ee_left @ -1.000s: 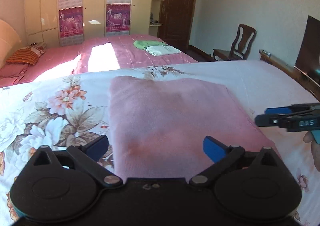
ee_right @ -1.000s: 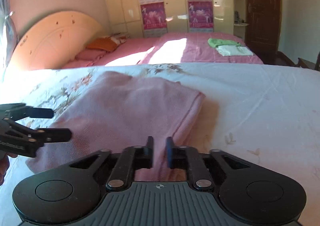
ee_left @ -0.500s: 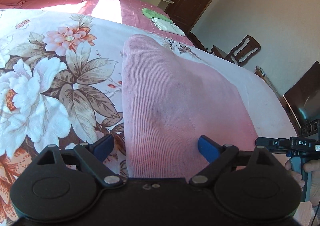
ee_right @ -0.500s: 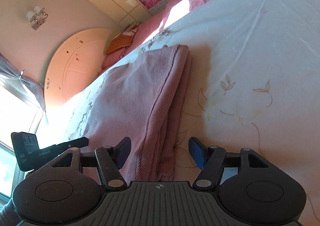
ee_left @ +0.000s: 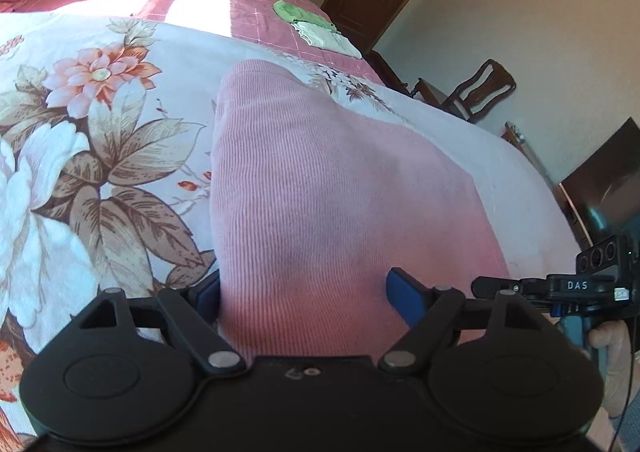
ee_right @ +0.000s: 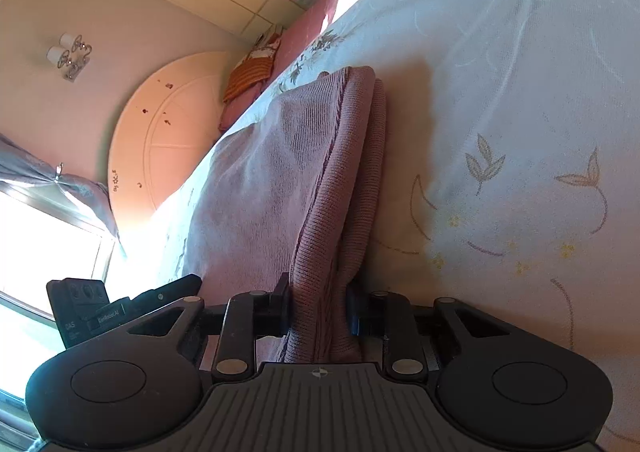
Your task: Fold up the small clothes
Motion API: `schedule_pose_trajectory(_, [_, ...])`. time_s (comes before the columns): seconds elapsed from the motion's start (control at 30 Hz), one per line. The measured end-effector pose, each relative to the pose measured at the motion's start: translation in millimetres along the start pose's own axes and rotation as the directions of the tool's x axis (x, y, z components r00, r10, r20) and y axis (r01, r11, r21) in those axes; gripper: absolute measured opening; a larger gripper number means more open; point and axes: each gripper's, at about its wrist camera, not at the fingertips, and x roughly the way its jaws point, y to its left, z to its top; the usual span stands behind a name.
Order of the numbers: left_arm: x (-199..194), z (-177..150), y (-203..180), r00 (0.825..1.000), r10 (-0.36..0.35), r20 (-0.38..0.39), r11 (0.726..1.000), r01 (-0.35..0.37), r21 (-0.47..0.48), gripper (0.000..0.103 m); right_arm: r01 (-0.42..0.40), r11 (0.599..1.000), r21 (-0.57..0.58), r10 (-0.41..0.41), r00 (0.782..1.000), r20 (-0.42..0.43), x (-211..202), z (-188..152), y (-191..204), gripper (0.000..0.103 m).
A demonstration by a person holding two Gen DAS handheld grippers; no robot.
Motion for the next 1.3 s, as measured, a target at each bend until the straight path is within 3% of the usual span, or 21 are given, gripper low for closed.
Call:
schedule_pose_trajectory(0.13, [4.2,2.0,-12.0,0.999,0.052,0.003,0.998,-0.052,0.040,0.073,0.026,0.999,-0.026,-0.026,1.000,0.003,-0.4,0.7,5.3,0.025])
schedule_pose_trajectory(0.3, [-1.1,-2.2,-0.2,1.000,0.006,0.018,1.000,-0.006,0.014,0.066,0.084,0.994,-0.076,-0.083,0.996,0.016,2.3,-3.1,20.2,0.026])
schedule_pose_trajectory(0.37, [-2.4,-3.2,3.5,1.000,-0.009,0.020,1.000,0.009,0.019,0.066,0.077,0.995,-0.058,-0.075,0.996,0.039,-3.2,-10.6,16.3,0.035])
schedule_pose_trajectory(0.53, [-1.8,-4.3,8.5,0.999,-0.027,0.026,0.999,0.026,0.030,0.067,0.059,0.998,0.000,-0.059,0.998,0.038,14.3,-9.2,21.5,0.036])
schedule_pose_trajectory(0.63, [-3.4,-5.5,8.1,0.999,-0.021,0.037,0.999,0.019,0.049,0.062,0.149,0.986,-0.072,-0.145,0.988,0.051,28.2,-9.0,43.4,0.024])
schedule_pose_trajectory(0.7, [-8.6,-6.1,7.8,0.998,-0.027,0.051,0.998,0.024,0.058,0.048,0.214,0.966,-0.142,-0.205,0.976,0.078,31.5,-14.1,60.5,0.020])
schedule_pose_trajectory(0.8, [-22.0,-4.2,3.7,0.997,-0.030,0.073,0.995,0.024,0.092,0.037,0.282,0.933,-0.224,-0.254,0.956,0.146,29.6,-25.4,87.5,0.019])
schedule_pose_trajectory(1.0, [-63.5,-1.8,-7.9,0.991,-0.035,0.132,0.979,0.007,0.206,0.035,0.309,0.891,-0.334,-0.246,0.945,0.217,29.7,-43.0,148.3,0.018])
schedule_pose_trajectory(1.13, [-100.4,2.5,18.4,0.988,-0.035,0.153,0.982,0.005,0.191,0.035,0.292,0.880,-0.376,-0.222,0.950,0.218,52.1,-59.0,187.4,0.018])
schedule_pose_trajectory(1.3, [-150.2,-5.0,72.0,0.984,0.021,0.174,0.986,-0.050,0.162,0.035,0.242,0.885,-0.398,-0.183,0.966,0.182,103.5,-82.0,225.1,0.018])
